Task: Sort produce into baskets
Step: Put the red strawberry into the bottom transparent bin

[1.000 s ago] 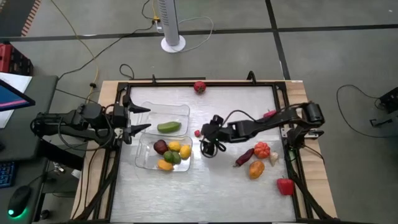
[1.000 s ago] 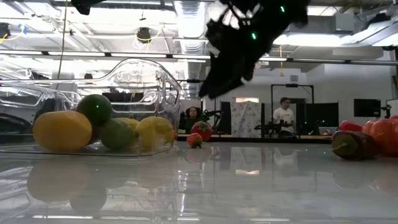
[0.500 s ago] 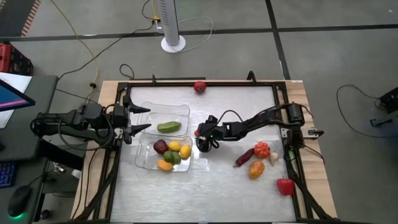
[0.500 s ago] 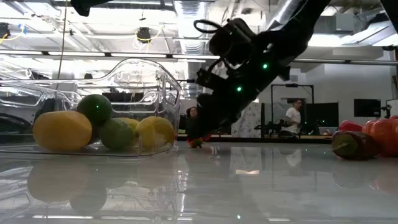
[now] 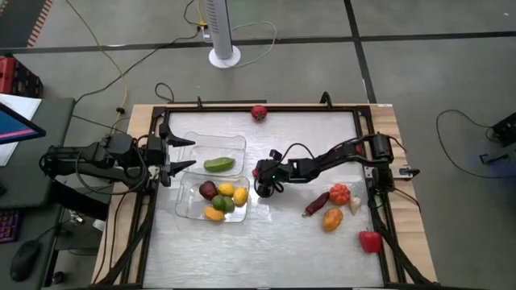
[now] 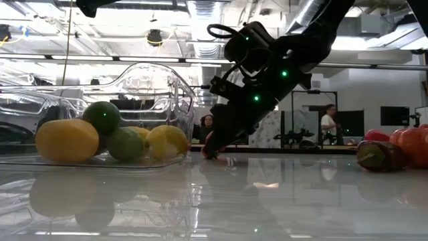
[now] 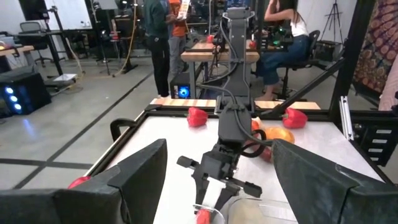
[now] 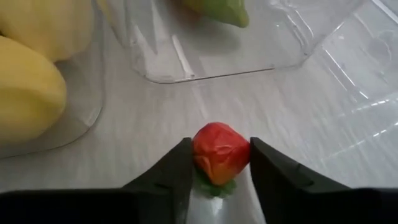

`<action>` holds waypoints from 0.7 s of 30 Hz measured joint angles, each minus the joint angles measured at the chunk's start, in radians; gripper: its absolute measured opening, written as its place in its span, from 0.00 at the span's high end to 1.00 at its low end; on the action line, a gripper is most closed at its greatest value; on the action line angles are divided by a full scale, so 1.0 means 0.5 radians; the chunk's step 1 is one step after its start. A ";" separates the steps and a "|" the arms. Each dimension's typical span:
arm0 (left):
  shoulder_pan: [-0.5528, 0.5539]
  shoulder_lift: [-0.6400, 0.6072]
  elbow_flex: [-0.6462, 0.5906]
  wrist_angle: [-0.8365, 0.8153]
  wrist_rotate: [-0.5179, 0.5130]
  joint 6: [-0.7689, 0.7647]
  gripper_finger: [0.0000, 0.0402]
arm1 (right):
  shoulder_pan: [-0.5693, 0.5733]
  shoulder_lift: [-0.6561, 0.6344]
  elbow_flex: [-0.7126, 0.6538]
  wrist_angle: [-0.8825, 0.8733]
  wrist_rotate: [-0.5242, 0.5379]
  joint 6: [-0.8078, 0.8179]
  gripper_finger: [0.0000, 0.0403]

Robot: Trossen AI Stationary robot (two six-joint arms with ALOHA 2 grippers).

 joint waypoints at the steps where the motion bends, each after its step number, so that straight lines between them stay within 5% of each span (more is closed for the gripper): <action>1: 0.000 0.000 0.000 -0.001 0.000 0.001 0.32 | -0.003 0.000 0.000 0.001 0.007 0.000 0.61; 8: -0.001 0.000 0.000 -0.037 0.000 0.002 0.32 | -0.028 -0.027 0.000 -0.063 0.046 -0.010 0.66; 16: 0.000 -0.001 0.000 -0.041 -0.007 0.011 0.32 | 0.044 -0.418 0.210 -0.672 0.015 0.000 0.65; 21: -0.001 0.000 0.000 -0.044 -0.036 0.012 0.32 | 0.209 -0.599 0.274 -0.531 -0.142 -0.050 0.63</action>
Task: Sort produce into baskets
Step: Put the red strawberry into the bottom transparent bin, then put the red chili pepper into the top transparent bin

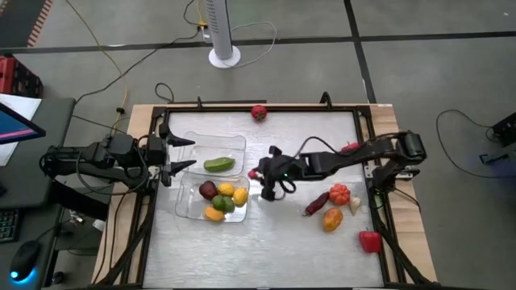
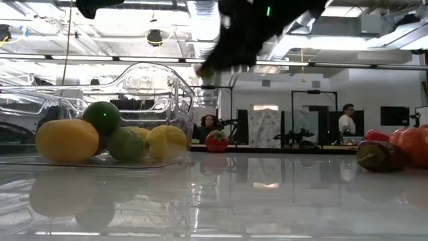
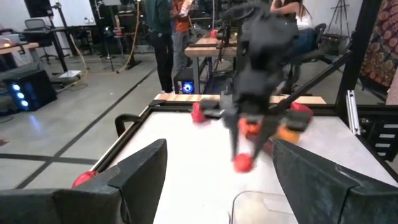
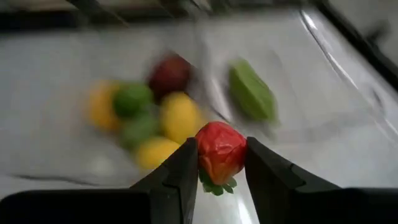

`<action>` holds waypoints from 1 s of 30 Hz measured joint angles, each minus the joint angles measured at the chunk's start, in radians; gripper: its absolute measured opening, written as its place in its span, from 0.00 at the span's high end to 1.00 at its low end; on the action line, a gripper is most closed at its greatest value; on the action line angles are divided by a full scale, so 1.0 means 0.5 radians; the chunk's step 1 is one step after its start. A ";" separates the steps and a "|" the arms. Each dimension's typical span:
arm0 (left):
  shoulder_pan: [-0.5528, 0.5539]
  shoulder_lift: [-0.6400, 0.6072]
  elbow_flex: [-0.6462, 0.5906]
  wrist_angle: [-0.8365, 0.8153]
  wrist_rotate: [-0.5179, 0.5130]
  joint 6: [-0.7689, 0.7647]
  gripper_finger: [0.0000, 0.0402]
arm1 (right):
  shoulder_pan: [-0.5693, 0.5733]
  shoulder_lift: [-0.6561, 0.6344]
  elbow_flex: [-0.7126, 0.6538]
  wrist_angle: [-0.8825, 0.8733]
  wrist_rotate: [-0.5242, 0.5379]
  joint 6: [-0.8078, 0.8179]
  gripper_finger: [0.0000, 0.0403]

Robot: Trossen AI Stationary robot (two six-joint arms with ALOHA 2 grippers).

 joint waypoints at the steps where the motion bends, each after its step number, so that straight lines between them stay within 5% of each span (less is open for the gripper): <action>1: 0.001 0.000 0.000 -0.003 -0.001 -0.001 0.32 | 0.035 -0.010 0.000 0.052 -0.016 -0.031 0.62; 11: 0.000 0.000 0.000 -0.011 -0.002 -0.014 0.32 | 0.269 0.211 0.035 0.743 -0.039 -0.231 0.59; 20: 0.000 0.000 0.000 -0.012 -0.001 -0.014 0.32 | 0.235 0.474 0.316 0.554 -0.088 -0.279 0.56; 26: 0.001 0.000 0.000 -0.033 -0.002 -0.019 0.32 | 0.228 0.523 0.404 0.464 -0.102 -0.317 0.37; 30: 0.001 0.000 0.000 -0.046 -0.001 -0.033 0.32 | 0.224 0.477 0.546 -0.195 -0.036 -0.272 0.24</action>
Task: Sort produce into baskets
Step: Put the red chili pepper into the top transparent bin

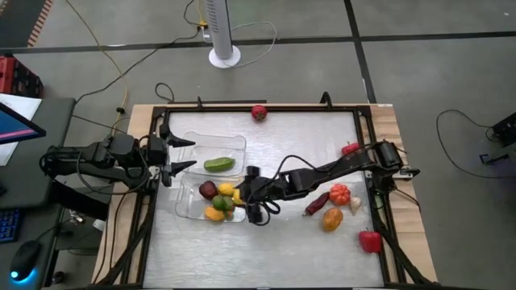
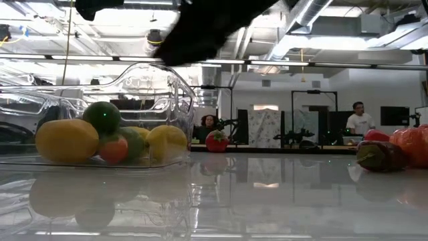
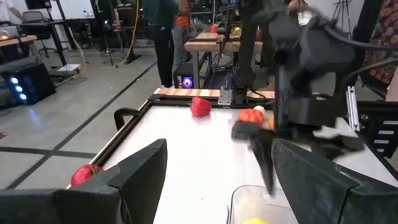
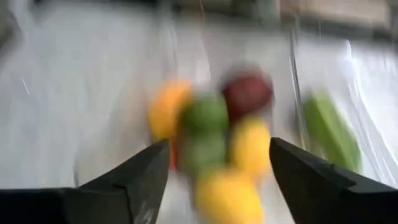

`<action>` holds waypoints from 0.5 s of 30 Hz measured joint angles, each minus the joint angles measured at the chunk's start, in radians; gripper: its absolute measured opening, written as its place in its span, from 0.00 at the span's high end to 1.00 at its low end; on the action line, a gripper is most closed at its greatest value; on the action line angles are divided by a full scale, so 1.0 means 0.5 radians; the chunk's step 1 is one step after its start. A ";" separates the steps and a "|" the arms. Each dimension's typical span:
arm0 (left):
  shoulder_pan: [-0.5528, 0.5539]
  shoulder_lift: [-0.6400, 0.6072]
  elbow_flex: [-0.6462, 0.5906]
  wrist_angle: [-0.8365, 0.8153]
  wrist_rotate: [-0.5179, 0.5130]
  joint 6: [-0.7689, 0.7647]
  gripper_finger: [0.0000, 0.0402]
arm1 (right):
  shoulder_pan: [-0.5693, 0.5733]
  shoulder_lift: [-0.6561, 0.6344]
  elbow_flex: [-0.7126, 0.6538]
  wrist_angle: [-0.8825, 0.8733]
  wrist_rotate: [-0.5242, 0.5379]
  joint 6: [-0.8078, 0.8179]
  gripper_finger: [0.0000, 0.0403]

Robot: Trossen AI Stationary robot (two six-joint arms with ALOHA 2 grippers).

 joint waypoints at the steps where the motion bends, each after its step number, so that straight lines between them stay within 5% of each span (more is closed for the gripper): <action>1: 0.000 0.000 0.000 -0.003 0.000 -0.003 0.32 | 0.001 -0.031 0.053 -0.233 0.041 0.063 0.22; 6: -0.001 -0.001 0.000 -0.009 -0.001 -0.003 0.32 | 0.034 -0.205 0.183 -1.225 0.107 0.450 0.20; 15: 0.000 0.000 0.000 0.001 -0.004 -0.036 0.32 | 0.282 -0.205 0.160 -2.190 -0.268 0.931 0.17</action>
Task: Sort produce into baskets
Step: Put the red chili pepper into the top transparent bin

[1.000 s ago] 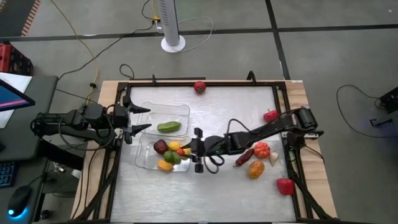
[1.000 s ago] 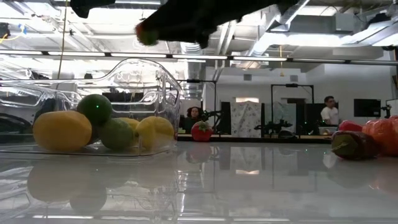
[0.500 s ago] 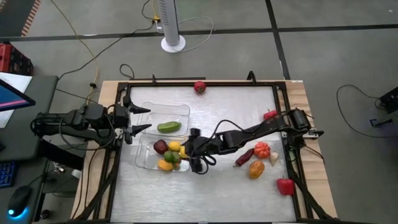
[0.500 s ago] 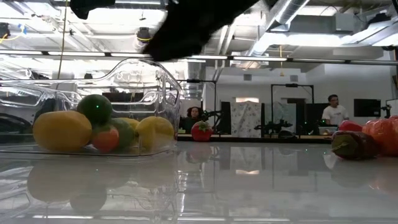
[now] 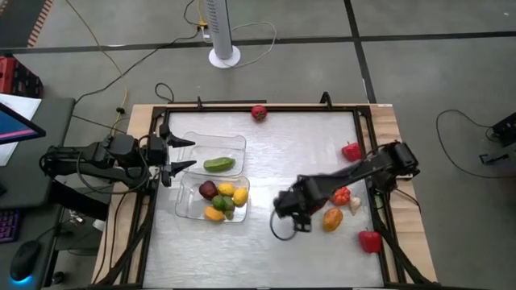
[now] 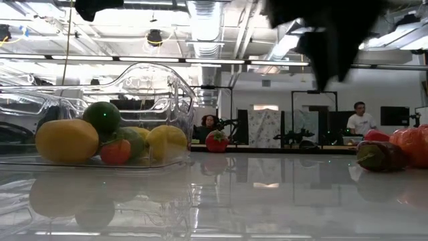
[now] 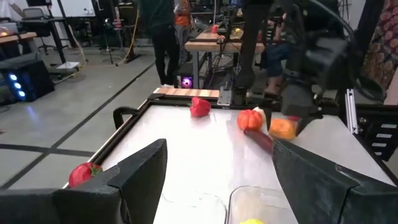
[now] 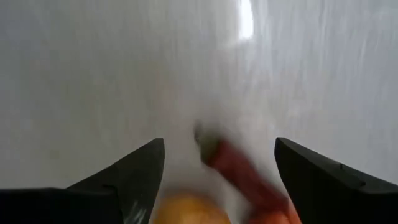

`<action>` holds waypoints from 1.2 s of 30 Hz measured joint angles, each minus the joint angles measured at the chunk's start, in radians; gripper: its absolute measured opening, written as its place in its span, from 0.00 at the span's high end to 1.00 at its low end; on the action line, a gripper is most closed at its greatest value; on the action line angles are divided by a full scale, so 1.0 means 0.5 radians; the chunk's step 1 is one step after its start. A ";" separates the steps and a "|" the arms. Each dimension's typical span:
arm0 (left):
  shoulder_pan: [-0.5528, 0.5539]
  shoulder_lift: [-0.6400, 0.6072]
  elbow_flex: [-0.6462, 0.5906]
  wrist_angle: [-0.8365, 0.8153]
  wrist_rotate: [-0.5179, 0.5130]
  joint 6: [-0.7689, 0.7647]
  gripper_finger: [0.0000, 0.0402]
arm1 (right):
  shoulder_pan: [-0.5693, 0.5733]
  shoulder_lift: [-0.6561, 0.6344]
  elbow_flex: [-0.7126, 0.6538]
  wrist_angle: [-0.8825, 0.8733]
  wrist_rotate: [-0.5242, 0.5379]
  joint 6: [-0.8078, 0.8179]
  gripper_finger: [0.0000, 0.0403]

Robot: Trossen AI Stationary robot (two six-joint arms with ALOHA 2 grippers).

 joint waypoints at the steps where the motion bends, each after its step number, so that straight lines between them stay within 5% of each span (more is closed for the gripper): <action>1: -0.001 -0.001 0.000 0.000 0.001 -0.014 0.32 | 0.035 0.000 -0.022 -0.028 0.023 0.013 0.16; 6: -0.001 -0.001 0.000 -0.011 0.017 -0.043 0.32 | 0.177 -0.001 -0.169 -0.004 0.221 -0.023 0.10; 16: 0.000 0.000 0.000 -0.009 0.018 -0.159 0.32 | 0.134 0.001 -0.505 0.268 0.161 -0.040 0.12; 27: -0.001 0.000 0.000 -0.037 0.017 -0.171 0.32 | 0.083 0.001 -0.752 0.430 0.101 -0.047 0.25; 36: 0.000 0.000 0.000 -0.037 0.016 -0.171 0.32 | 0.015 0.001 -0.724 0.577 0.105 -0.041 0.50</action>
